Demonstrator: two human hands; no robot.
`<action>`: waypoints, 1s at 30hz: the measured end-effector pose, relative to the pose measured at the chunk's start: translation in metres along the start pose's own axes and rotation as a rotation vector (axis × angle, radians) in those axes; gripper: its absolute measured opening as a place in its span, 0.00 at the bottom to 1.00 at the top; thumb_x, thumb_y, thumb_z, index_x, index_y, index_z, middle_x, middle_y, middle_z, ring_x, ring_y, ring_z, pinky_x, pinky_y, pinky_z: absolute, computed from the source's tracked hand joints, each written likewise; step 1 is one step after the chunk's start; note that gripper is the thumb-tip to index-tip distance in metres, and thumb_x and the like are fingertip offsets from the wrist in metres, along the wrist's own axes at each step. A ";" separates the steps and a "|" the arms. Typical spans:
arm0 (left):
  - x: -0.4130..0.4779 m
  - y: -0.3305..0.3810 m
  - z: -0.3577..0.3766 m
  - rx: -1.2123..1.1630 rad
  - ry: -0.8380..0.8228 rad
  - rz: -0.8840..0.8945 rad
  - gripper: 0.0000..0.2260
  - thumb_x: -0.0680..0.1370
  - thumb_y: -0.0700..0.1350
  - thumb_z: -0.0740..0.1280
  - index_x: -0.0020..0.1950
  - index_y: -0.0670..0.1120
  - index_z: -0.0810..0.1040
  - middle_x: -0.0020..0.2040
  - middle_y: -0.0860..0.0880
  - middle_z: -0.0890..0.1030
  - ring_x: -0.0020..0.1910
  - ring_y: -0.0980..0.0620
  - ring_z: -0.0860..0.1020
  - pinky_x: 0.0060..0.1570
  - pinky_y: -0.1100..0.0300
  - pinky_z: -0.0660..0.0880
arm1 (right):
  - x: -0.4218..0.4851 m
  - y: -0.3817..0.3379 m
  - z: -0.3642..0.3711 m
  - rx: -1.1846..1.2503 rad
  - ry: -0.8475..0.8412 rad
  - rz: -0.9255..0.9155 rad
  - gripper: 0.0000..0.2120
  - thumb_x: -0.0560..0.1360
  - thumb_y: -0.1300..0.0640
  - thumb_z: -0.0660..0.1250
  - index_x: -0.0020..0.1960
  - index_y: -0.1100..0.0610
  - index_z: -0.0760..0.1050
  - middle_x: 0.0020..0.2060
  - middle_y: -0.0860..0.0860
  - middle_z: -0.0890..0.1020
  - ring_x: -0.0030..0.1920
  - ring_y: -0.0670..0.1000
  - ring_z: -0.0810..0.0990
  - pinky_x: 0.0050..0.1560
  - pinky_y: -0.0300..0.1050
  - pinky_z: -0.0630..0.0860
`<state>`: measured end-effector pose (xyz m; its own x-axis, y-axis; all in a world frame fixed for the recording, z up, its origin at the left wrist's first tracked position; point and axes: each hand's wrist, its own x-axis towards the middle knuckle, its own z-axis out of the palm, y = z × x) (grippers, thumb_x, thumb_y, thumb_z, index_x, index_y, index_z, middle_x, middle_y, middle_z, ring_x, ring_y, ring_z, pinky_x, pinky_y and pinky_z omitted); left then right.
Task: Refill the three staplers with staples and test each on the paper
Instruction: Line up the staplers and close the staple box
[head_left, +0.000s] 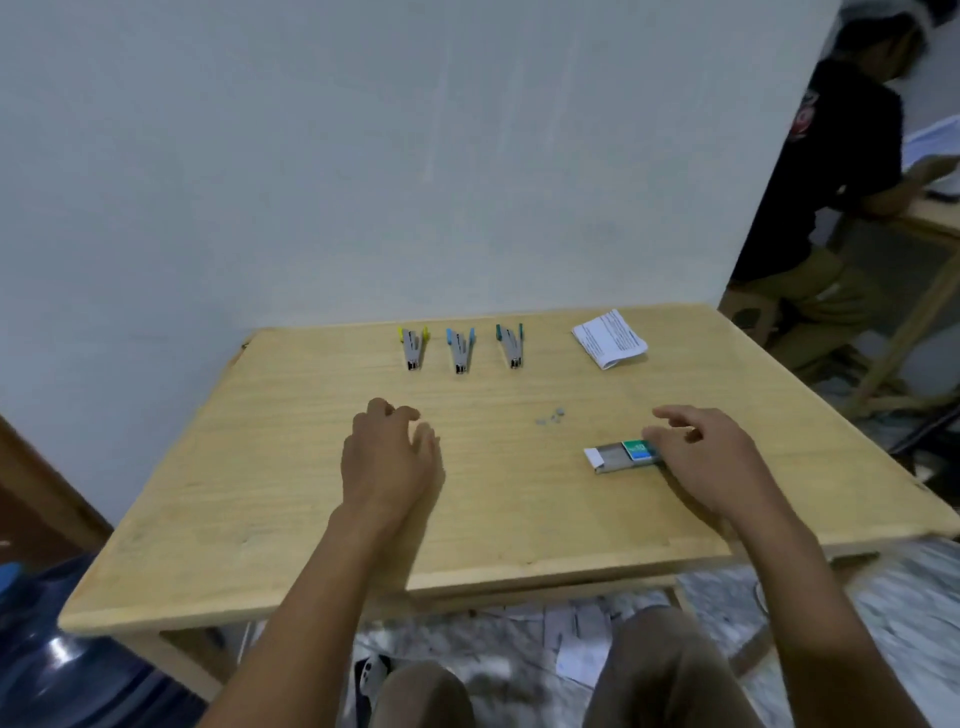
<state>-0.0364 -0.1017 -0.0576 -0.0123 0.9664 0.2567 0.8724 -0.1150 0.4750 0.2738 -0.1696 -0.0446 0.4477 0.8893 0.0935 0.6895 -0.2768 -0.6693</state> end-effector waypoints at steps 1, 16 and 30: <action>-0.011 0.011 0.005 -0.065 0.034 0.054 0.16 0.78 0.53 0.64 0.61 0.47 0.80 0.60 0.47 0.76 0.59 0.47 0.74 0.56 0.50 0.74 | 0.001 0.006 -0.001 -0.023 -0.052 -0.018 0.15 0.76 0.45 0.68 0.63 0.43 0.77 0.59 0.48 0.77 0.54 0.46 0.74 0.54 0.47 0.74; -0.059 0.120 0.062 -0.150 -0.218 0.306 0.14 0.79 0.56 0.63 0.62 0.57 0.80 0.55 0.54 0.73 0.57 0.52 0.68 0.53 0.57 0.58 | -0.009 0.027 0.007 -0.154 -0.098 -0.206 0.19 0.78 0.39 0.62 0.67 0.42 0.75 0.63 0.42 0.77 0.62 0.47 0.71 0.60 0.46 0.66; -0.007 0.113 0.067 -0.363 -0.089 0.188 0.12 0.79 0.51 0.64 0.61 0.52 0.80 0.53 0.54 0.76 0.57 0.52 0.74 0.57 0.49 0.75 | -0.008 0.035 0.012 -0.122 -0.057 -0.272 0.20 0.77 0.36 0.61 0.65 0.41 0.75 0.60 0.38 0.77 0.60 0.43 0.72 0.60 0.44 0.66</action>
<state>0.0946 -0.1060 -0.0621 0.1874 0.9350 0.3011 0.6262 -0.3499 0.6967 0.2878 -0.1824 -0.0774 0.2070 0.9548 0.2134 0.8444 -0.0642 -0.5318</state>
